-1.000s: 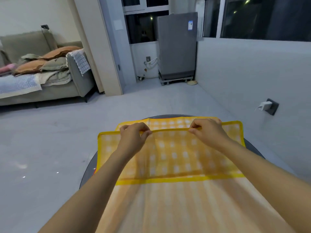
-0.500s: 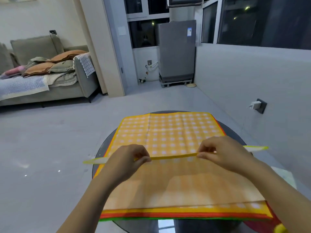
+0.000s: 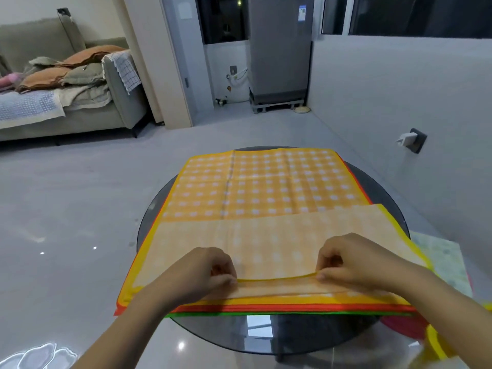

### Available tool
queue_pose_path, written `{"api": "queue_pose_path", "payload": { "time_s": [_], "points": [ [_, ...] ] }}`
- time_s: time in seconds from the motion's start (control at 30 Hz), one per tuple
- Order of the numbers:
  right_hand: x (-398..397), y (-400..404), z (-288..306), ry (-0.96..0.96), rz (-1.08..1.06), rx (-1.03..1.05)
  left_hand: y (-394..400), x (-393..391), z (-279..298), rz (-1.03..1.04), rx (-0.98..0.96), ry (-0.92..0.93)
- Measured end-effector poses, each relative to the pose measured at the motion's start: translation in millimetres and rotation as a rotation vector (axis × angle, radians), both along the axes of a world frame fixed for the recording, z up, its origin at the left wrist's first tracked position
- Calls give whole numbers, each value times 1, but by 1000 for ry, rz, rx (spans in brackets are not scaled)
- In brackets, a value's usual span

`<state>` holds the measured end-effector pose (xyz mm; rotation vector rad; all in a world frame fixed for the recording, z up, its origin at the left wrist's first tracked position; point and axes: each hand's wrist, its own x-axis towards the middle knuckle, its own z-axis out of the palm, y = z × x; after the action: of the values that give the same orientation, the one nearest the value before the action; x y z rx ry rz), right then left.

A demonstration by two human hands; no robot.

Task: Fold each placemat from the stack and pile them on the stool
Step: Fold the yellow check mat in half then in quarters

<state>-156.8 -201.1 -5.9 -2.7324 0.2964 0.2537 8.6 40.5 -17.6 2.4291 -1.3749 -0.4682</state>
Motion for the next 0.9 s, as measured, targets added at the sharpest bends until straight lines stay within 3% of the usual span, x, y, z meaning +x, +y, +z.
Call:
{"api": "queue_pose_path", "payload": {
  "time_s": [0.33,0.57,0.7,0.9],
  "points": [
    [4,-1,-2,14,29,41,-10,1,3,24,-40,95],
    [33,10,-10,-113,30,-10,-51,7,-15,66,-223,-137],
    [54,17,-23,-223,-25,-85,-75,7,-32,41,-76,-293],
    [73,21,-42,-174,-41,-129,-90,8,-49,60,40,-255]
  ]
}}
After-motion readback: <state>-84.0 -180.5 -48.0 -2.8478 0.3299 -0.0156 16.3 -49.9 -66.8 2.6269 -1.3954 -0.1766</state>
